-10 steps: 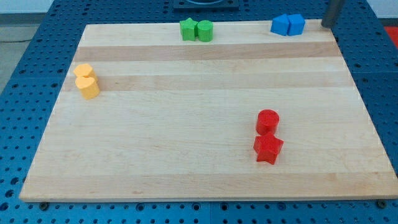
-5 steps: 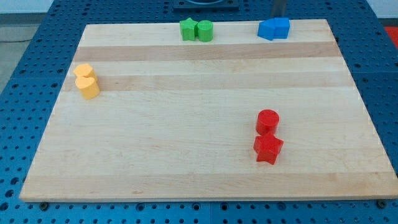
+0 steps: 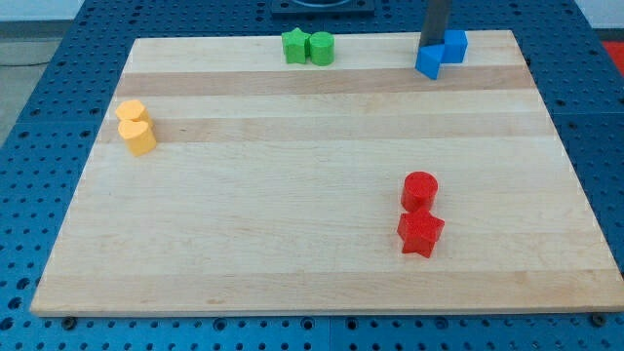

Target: Place the blue triangle on top of the red circle to form a vertical line

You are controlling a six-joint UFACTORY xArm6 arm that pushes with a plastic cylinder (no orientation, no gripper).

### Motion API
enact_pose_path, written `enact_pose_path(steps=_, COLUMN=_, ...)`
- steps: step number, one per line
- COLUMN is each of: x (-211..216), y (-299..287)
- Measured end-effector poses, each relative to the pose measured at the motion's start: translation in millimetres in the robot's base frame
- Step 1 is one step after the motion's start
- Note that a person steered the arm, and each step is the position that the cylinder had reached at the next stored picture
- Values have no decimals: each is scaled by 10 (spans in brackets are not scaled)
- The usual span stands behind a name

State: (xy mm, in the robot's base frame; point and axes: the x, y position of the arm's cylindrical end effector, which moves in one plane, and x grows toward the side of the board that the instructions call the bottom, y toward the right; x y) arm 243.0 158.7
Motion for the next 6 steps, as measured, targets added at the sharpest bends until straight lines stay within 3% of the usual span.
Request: enact_pose_path(steps=6, x=1303, y=-198)
